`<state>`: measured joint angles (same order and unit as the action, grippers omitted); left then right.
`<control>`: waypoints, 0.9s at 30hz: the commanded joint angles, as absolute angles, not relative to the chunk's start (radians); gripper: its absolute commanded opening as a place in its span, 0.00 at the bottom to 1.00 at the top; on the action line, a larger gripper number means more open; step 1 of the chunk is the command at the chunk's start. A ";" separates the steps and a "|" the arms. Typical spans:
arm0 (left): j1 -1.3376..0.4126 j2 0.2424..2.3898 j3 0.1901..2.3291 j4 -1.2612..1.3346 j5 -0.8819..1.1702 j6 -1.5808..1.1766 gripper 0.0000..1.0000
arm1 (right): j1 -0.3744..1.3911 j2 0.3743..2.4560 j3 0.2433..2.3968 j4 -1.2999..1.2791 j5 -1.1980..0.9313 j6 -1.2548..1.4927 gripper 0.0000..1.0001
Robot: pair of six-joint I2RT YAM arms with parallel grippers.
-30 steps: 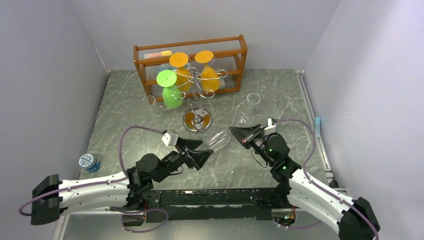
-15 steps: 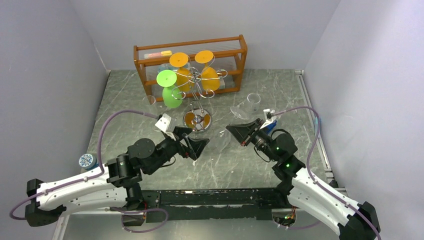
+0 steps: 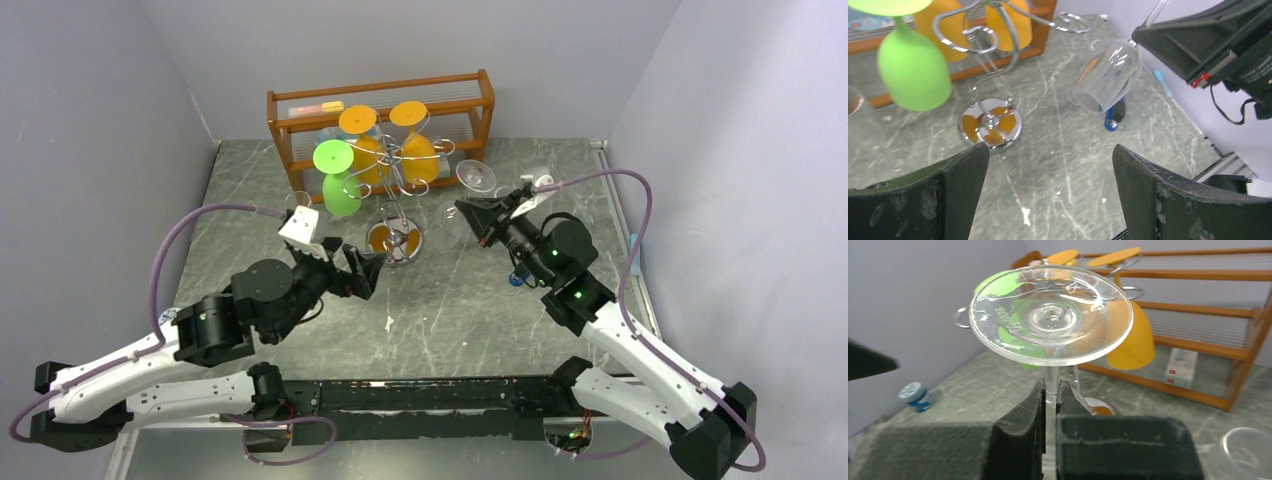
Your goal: Place the wine glass upside down on the wine glass rack
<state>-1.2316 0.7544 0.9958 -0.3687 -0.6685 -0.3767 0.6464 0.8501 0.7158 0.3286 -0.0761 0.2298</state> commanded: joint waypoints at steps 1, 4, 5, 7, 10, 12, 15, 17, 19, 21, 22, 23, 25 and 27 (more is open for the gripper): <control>-1.236 0.674 1.003 -0.525 -0.746 -0.374 0.96 | 0.632 0.924 0.789 0.314 0.059 0.141 0.00; -1.236 0.613 0.975 -0.540 -0.746 -0.373 0.97 | 0.607 0.992 0.825 0.311 0.075 0.142 0.00; -1.236 0.595 0.966 -0.543 -0.744 -0.371 0.97 | 0.595 1.016 0.838 0.307 0.073 0.151 0.00; -1.236 0.563 0.950 -0.546 -0.737 -0.370 0.96 | 0.566 1.062 0.869 0.301 0.066 0.176 0.00; -1.236 0.533 0.936 -0.552 -0.732 -0.370 0.96 | 0.509 1.133 0.920 0.296 0.030 0.222 0.00; -1.236 0.525 0.933 -0.561 -0.727 -0.372 0.96 | 0.475 1.179 0.946 0.306 -0.017 0.240 0.00; -1.236 0.524 0.930 -0.571 -0.722 -0.387 0.97 | 0.448 1.243 0.986 0.332 -0.090 0.243 0.00; -1.236 0.525 0.925 -0.563 -0.708 -0.391 0.97 | 0.441 1.290 1.021 0.337 -0.118 0.230 0.00; -1.236 0.527 0.917 -0.551 -0.695 -0.391 0.96 | 0.432 1.350 1.067 0.318 -0.168 0.204 0.00; -1.236 0.530 0.912 -0.539 -0.686 -0.392 0.97 | 0.427 1.388 1.097 0.317 -0.216 0.184 0.00; -1.236 0.532 0.909 -0.535 -0.685 -0.392 0.97 | 0.427 1.404 1.114 0.310 -0.238 0.174 0.00; -1.236 0.533 0.908 -0.531 -0.684 -0.393 0.97 | 0.427 1.420 1.130 0.297 -0.253 0.166 0.00; -1.236 0.535 0.904 -0.524 -0.683 -0.393 0.97 | 0.423 1.447 1.163 0.273 -0.304 0.153 0.00; -1.236 0.536 0.901 -0.518 -0.680 -0.392 0.97 | 0.419 1.467 1.189 0.248 -0.349 0.141 0.00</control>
<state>-1.2316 0.5320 0.9169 -0.5343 -0.7010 -0.3893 0.4309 1.4460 1.1187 0.2573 -0.2237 0.1864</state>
